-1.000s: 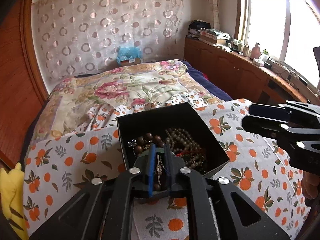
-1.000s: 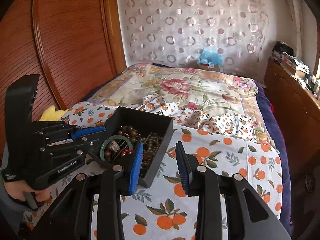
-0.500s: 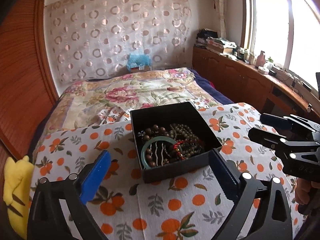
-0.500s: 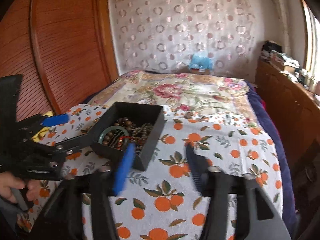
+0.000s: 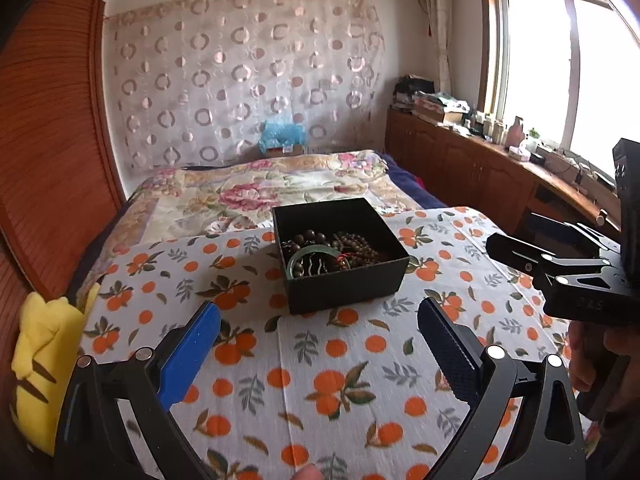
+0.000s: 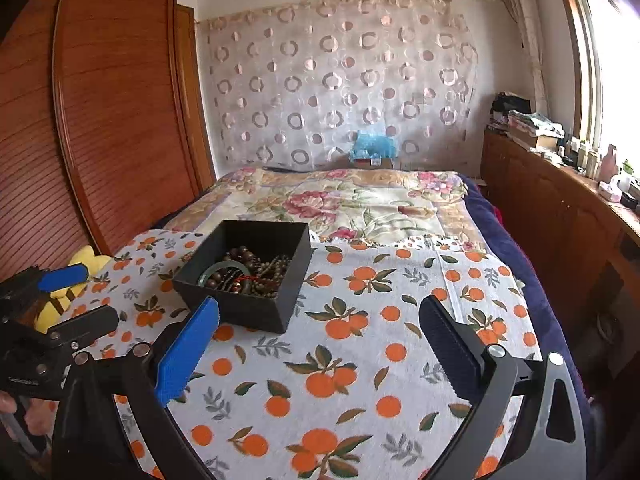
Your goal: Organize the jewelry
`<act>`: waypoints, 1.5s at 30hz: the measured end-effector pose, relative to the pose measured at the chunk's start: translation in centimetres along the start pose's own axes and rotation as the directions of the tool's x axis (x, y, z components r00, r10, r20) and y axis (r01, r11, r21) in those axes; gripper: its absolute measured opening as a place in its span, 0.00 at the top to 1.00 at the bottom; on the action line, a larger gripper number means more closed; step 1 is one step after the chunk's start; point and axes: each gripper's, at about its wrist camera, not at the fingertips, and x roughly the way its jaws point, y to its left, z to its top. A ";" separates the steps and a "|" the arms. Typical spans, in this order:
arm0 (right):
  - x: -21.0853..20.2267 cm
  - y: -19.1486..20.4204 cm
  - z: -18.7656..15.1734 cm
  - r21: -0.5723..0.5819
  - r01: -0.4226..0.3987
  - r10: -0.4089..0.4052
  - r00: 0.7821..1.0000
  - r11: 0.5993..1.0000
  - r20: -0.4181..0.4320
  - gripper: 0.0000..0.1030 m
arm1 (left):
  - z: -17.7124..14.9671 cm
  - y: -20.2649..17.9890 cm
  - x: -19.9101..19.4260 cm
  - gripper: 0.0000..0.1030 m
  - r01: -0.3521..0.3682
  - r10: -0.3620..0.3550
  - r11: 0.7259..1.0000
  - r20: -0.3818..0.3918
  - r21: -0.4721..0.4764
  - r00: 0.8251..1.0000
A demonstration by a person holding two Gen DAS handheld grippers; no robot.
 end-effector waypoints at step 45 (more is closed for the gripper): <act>-8.3 3.0 -2.6 0.010 0.028 -0.029 0.991 1.000 0.131 0.02 | -2.1 1.3 -8.5 0.07 -0.093 0.099 0.994 0.115 -0.060 0.988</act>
